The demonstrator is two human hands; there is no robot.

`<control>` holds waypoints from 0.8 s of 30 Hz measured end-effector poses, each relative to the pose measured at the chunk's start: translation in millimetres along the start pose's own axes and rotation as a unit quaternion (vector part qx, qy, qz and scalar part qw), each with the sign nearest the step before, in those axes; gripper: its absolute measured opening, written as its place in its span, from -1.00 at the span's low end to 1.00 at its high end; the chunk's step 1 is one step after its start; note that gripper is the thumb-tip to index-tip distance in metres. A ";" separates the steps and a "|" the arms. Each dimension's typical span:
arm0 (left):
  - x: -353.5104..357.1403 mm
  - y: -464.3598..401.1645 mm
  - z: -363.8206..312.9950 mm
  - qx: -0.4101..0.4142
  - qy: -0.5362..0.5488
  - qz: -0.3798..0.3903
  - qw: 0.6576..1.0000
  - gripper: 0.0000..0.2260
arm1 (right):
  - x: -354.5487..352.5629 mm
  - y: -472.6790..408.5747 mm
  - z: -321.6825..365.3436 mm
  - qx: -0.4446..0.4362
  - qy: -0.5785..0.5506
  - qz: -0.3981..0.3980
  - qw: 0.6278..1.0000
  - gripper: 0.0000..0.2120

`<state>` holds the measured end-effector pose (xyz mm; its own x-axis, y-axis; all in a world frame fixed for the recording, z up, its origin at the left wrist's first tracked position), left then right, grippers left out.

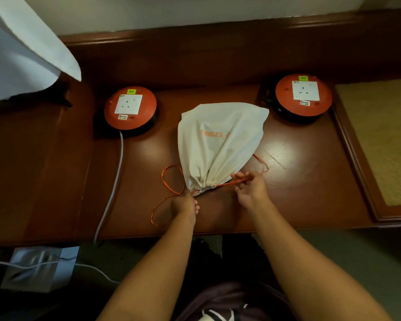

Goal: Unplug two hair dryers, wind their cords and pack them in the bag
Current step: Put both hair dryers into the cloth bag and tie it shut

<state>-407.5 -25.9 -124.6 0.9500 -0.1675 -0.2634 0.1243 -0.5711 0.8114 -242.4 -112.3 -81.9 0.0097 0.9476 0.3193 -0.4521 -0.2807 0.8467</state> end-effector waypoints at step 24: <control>1.6 128.2 -190.0 0.314 -0.011 0.237 0.919 -0.78 | 96.4 123.9 111.8 -0.284 0.348 0.178 0.876 -0.78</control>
<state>-335.7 53.4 78.1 0.8482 -0.5290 0.0255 -0.4979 -0.7800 0.3791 -197.8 -72.8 101.4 -0.6784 0.7345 0.0165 -0.6883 -0.6432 0.3355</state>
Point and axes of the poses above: each hand's wrist, its own y-axis away from the middle knuckle, its own x-axis out of the palm, z = x × y, the point moved 4 cm from there along -y, towards the middle knuckle, and after that the axes turned 3 degrees about -z, right-handed, at the moved point
